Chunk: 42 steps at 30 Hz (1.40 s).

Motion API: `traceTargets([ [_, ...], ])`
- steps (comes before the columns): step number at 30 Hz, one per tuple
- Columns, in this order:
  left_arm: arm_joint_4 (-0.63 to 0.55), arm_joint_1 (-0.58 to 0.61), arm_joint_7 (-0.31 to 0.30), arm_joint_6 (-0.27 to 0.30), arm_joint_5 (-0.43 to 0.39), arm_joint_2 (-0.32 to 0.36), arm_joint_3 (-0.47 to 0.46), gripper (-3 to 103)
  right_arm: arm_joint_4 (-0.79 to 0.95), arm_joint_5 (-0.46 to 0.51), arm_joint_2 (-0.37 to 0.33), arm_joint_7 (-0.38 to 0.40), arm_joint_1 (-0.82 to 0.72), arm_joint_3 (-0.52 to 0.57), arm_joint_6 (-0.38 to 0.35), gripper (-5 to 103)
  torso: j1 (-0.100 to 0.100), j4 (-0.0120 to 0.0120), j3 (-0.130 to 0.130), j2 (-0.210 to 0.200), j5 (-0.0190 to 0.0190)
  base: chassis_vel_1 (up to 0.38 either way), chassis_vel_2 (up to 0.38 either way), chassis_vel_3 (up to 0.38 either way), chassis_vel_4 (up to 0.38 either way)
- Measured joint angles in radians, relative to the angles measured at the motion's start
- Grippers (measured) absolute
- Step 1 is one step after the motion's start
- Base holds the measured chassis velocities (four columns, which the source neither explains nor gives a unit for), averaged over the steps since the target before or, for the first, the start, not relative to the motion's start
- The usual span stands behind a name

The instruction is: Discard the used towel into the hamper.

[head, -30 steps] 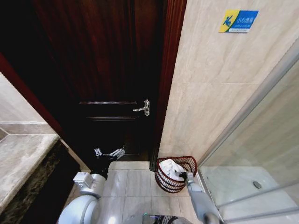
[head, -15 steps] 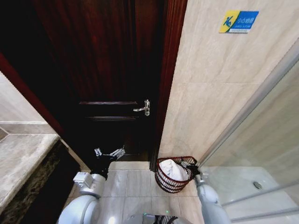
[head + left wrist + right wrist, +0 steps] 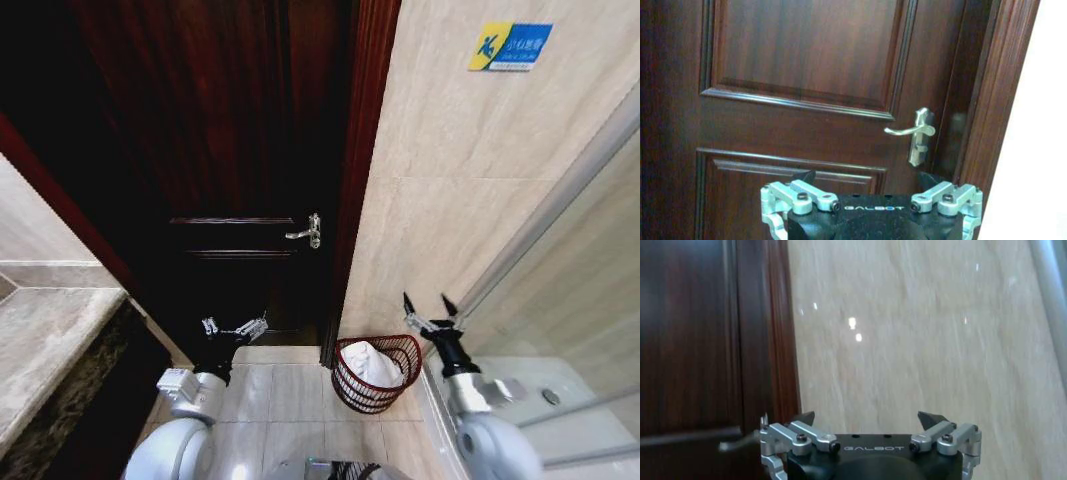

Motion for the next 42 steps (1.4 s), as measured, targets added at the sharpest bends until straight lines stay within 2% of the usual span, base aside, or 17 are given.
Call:
traceTargets([
  [4, 0.000, 0.000, 0.000, 0.000, 0.000, 0.000, 0.000, 100, 0.024, -0.041, 0.011, 0.000, 0.010, 0.004, 0.061, 100, 0.000, 0.0001, 0.000, 0.000, 0.0001, 0.000, 0.000, 0.000, 0.000],
  [26, 0.000, 0.000, 0.000, 0.000, 0.000, 0.000, 0.000, 100, 0.025, -0.053, 0.033, -0.014, -0.004, 0.009, 0.121, 100, 0.000, 0.0001, 0.000, 0.000, 0.0000, 0.003, -0.003, -0.005, 0.005],
  [42, 0.000, 0.000, 0.000, 0.000, 0.000, 0.000, 0.000, 100, 0.019, -0.048, 0.051, -0.023, -0.008, 0.004, 0.140, 100, 0.000, 0.0001, 0.000, 0.000, 0.0001, 0.129, -0.133, -0.123, 0.130],
])
